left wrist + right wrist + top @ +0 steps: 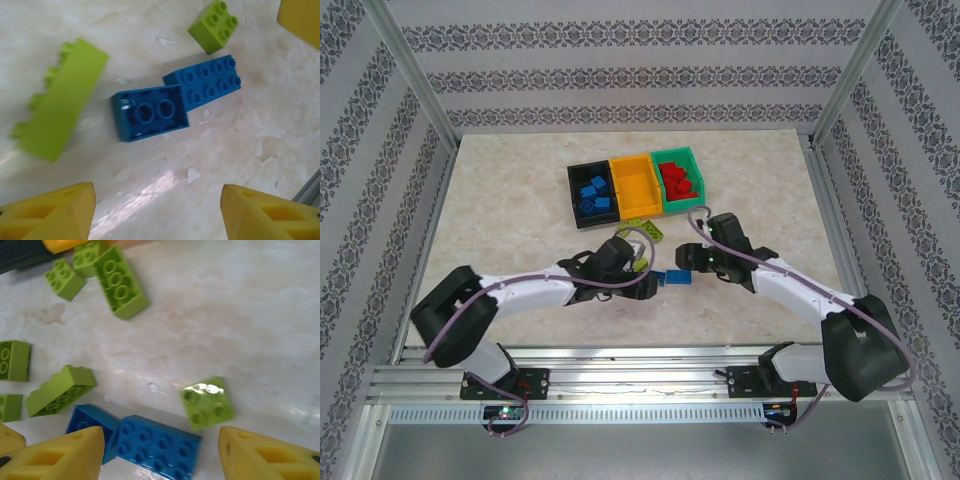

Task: Sort the legos into containers by color
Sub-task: Pick up the lego from the center of the table.

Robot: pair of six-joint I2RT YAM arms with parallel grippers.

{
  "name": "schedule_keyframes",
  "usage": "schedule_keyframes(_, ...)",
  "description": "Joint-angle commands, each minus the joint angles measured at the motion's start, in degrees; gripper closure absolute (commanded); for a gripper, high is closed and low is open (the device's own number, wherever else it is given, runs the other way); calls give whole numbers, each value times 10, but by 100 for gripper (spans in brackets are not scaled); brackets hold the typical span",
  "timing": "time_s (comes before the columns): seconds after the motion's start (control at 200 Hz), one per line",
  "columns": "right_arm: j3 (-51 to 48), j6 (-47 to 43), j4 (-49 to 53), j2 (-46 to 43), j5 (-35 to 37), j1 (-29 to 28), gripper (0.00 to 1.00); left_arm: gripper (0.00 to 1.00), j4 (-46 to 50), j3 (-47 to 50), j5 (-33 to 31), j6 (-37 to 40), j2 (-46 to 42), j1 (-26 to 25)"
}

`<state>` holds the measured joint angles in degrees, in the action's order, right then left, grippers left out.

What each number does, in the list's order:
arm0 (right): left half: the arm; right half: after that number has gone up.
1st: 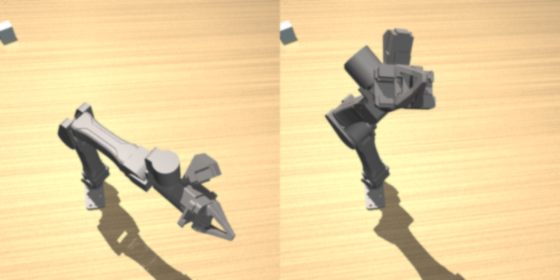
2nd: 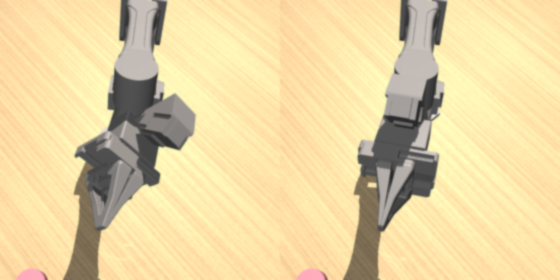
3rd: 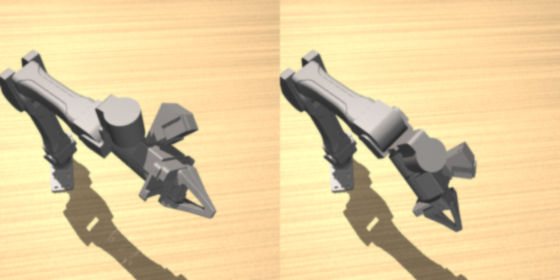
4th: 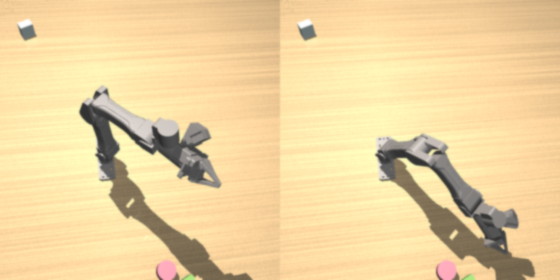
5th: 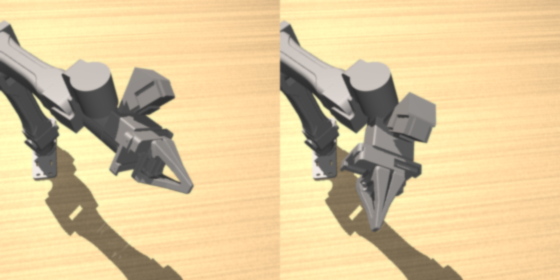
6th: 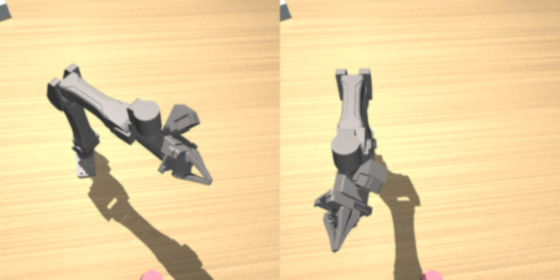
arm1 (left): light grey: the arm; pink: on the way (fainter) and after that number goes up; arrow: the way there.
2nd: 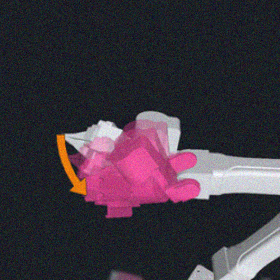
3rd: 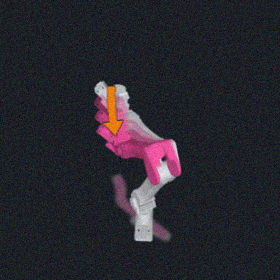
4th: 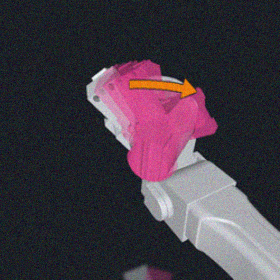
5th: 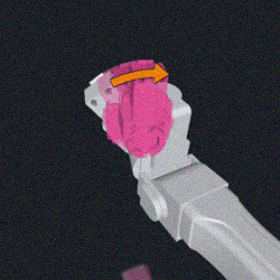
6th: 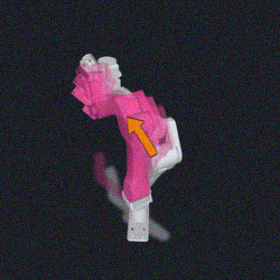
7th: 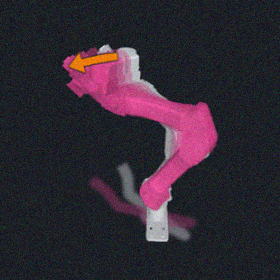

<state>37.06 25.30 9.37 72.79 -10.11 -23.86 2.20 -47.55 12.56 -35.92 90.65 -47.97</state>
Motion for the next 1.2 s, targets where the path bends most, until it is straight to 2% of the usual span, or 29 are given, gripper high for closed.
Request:
schedule_keyframes(0.0, -35, 0, 7, -34, -9, 35, 38, 33, 71, -55, -44, 29, 49, -27)
schedule_keyframes(0.155, -73, -6, 16, -78, -29, 88, 38, 33, 117, -107, -98, 17, 103, -41)
schedule_keyframes(0.325, -110, -1, 17, -119, -62, 139, 38, 32, 137, -137, -108, 13, 136, -41)
schedule_keyframes(0.48, -125, 5, 8, -139, -61, 149, 37, 32, 169, -169, -127, 13, 161, -41)
schedule_keyframes(0.724, -125, 5, -3, -121, -71, 150, 37, 34, 203, -225, -135, 19, 209, -41)
schedule_keyframes(1.059, -126, 5, -13, -110, -76, 150, 37, 55, 197, -228, -126, 21, 206, -41)
schedule_keyframes(1.119, -126, 5, -14, -108, -77, 149, 37, 58, 179, -216, -124, 26, 192, -41)
schedule_keyframes(1.149, -126, 5, -15, -107, -77, 149, 37, 63, 166, -208, -122, 28, 184, -41)
schedule_keyframes(1.194, -126, 6, -16, -106, -77, 150, 37, 63, 151, -196, -123, 29, 169, -41)
